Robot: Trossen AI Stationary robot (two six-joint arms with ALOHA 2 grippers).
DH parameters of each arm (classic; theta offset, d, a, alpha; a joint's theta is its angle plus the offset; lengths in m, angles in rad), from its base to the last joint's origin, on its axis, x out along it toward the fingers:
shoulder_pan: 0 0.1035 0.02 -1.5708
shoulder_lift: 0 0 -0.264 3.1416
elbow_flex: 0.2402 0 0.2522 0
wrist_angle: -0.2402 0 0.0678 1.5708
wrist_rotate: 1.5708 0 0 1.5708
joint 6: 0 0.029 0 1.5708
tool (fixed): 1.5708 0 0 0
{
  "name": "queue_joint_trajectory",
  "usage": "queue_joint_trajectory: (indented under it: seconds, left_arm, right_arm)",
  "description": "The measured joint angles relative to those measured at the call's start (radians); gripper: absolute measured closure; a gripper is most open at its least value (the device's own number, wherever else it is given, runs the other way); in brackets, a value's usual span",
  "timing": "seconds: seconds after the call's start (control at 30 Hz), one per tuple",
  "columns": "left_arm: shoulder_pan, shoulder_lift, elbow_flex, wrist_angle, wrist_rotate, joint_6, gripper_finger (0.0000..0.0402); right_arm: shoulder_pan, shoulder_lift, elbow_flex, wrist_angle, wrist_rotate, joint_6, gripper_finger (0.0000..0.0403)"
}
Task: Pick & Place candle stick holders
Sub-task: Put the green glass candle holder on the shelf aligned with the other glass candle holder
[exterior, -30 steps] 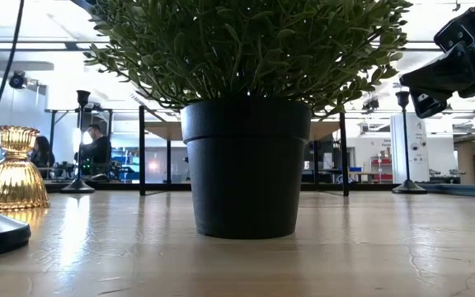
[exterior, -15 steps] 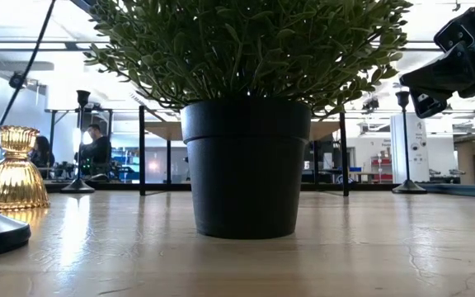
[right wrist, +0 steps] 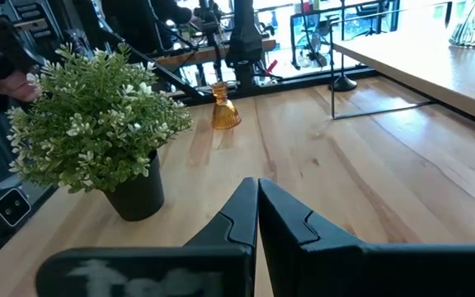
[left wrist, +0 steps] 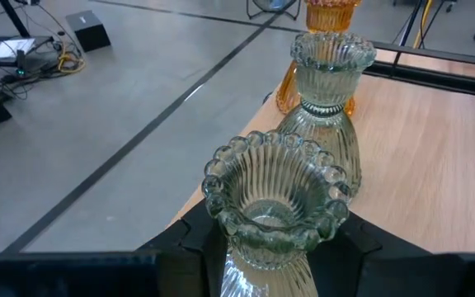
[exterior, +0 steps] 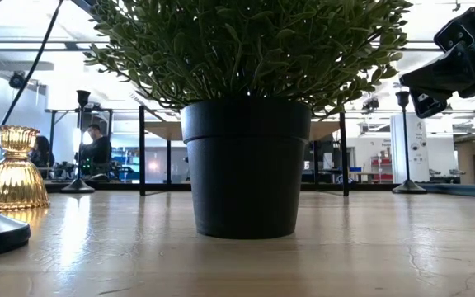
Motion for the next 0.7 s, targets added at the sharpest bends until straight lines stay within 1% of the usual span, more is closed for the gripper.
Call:
queue_joint_trajectory:
  seconds: [0.17, 0.7]
  left_arm:
    - [0.001, 0.000, 0.000, -0.001, 0.043, 0.002, 0.0266]
    - [0.002, 0.000, -0.002, 0.012, 0.042, 0.071, 0.0266]
  right_arm:
    - [0.000, 0.000, 0.000, 0.000, 0.000, 0.000, 0.0394]
    - [0.000, 0.000, 0.000, 0.000, 0.000, 0.000, 0.0394]
